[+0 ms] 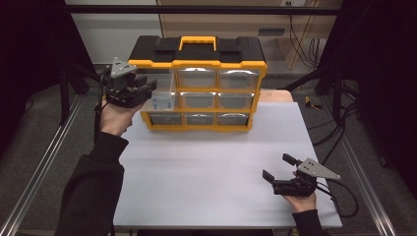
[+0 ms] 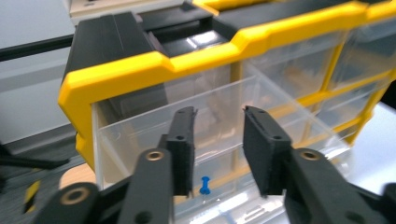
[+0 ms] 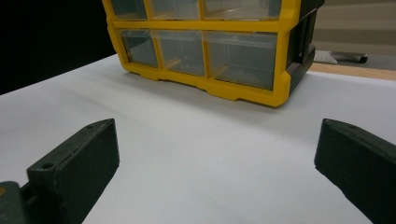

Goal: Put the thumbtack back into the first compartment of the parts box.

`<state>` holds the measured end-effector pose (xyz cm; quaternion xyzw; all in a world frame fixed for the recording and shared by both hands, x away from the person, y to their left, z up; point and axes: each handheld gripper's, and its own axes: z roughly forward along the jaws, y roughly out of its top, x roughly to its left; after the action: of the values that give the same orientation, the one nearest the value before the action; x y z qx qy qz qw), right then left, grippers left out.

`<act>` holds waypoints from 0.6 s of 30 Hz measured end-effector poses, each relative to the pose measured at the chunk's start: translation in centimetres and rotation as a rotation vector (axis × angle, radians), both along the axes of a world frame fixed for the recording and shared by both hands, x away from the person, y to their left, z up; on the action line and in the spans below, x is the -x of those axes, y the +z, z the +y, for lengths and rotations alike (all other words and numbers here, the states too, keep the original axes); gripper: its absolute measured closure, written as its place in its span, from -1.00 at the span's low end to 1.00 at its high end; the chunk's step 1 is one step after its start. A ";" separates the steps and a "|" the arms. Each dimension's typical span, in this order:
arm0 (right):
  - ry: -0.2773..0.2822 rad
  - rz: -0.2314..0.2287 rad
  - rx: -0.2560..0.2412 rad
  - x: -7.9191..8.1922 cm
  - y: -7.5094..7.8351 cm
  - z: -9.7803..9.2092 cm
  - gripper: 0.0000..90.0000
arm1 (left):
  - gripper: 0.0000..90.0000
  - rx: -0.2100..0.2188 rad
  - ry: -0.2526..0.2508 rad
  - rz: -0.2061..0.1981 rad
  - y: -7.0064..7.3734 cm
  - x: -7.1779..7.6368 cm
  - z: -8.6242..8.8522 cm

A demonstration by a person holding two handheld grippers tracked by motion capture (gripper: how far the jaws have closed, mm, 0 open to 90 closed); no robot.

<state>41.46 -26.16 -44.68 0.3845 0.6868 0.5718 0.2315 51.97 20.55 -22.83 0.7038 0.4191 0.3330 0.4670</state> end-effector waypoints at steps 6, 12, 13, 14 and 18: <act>-0.003 0.000 -0.006 0.0 0.0 0.0 -0.99 | -0.18 0.090 -0.046 -0.071 -0.5 1.8 1.2; -0.005 0.000 -0.008 0.0 0.0 0.0 -0.99 | -0.37 0.134 -0.087 -0.106 -1.9 3.4 2.0; -0.005 0.002 -0.008 0.0 0.0 0.0 -0.99 | -0.41 0.141 -0.100 -0.109 -2.2 3.7 2.1; -0.005 0.002 -0.009 0.0 0.0 0.0 -0.99 | -0.53 0.138 -0.114 -0.122 -2.9 4.4 2.2; 0.004 -0.008 0.005 0.0 0.1 -0.2 -0.99 | -0.65 0.134 -0.148 -0.133 -4.2 5.4 2.3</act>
<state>41.44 -26.33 -44.63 0.3803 0.6878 0.5722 0.2342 46.59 22.88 -27.04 0.6763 0.3554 0.3148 0.5632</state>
